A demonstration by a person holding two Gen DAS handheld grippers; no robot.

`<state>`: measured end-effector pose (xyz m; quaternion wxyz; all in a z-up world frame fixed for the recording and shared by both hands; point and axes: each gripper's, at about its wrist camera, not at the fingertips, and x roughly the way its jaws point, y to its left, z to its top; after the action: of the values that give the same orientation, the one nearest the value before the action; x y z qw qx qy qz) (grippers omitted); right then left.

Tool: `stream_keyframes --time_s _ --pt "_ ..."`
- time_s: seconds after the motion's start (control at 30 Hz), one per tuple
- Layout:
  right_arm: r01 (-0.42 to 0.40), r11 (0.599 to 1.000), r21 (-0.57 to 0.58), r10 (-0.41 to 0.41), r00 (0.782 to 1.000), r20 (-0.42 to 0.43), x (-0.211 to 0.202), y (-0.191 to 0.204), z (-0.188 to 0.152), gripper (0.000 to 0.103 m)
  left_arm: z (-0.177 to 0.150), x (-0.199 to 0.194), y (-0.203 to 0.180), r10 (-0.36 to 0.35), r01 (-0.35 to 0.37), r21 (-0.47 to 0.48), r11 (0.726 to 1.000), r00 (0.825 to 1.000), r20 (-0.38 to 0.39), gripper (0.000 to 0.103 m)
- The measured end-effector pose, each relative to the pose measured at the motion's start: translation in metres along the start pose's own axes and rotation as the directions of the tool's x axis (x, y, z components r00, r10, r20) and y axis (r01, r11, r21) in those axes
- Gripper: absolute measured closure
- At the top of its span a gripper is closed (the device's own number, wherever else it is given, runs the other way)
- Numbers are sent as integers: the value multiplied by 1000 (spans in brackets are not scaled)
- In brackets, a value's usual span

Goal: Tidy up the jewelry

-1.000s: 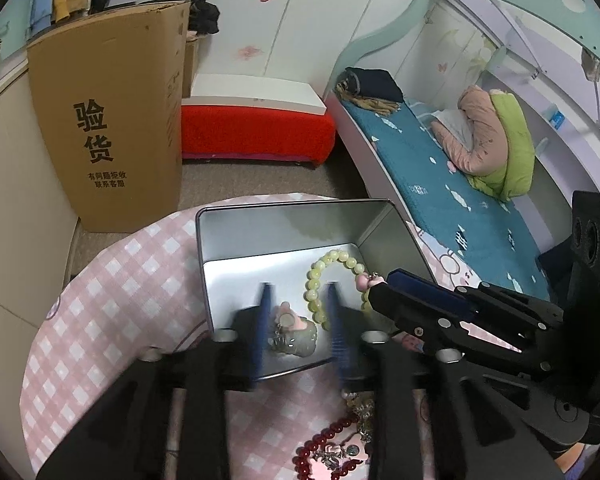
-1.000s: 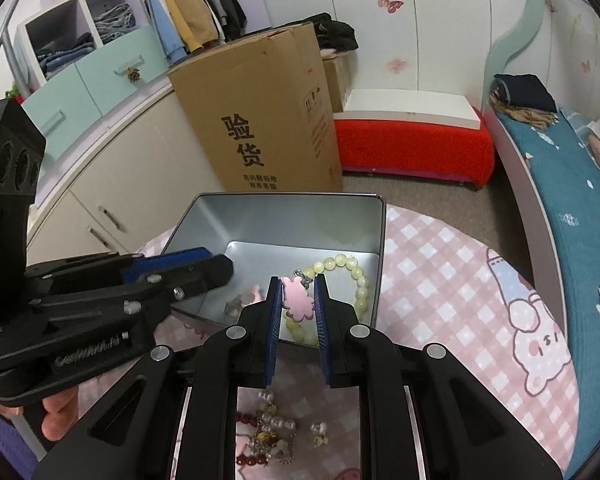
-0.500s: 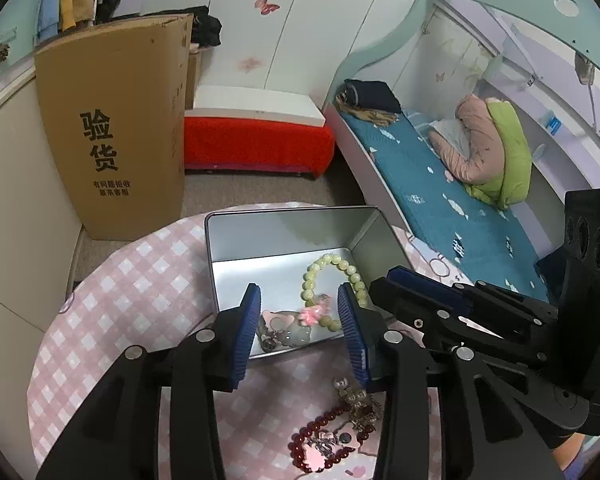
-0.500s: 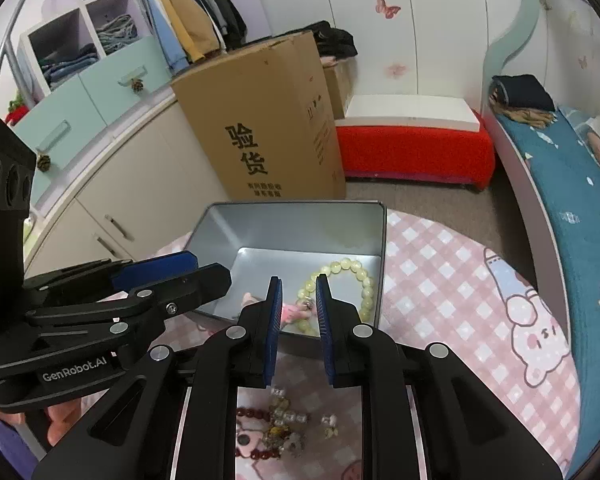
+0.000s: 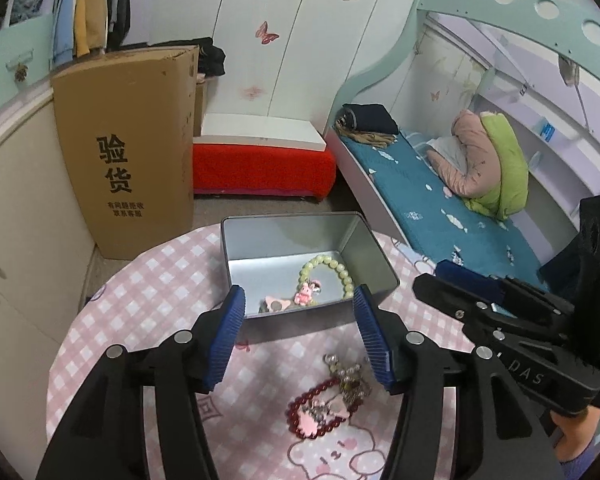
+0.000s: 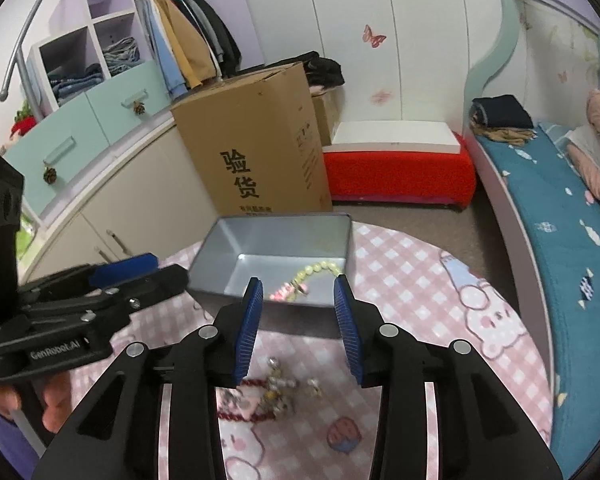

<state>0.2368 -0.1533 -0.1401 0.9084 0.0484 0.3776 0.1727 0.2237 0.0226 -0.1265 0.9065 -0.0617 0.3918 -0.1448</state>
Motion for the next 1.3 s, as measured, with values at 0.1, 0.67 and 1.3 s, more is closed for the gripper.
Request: stream_keyframes --time_s 0.1,0.67,1.3 --pt "15 1000 0 -15 1000 -17 0 -5 -11 66 -10 -1 -4 8 -8 18 1000 1000 -12 49" --pt "48 999 -13 -49 988 -148 51 -13 -68 66 -48 35 -1 30 -31 -3 1000 991 -133 49" --pt "59 997 -48 -66 988 -143 52 -22 -75 92 -52 79 -24 49 -40 48 998 979 -199 49"
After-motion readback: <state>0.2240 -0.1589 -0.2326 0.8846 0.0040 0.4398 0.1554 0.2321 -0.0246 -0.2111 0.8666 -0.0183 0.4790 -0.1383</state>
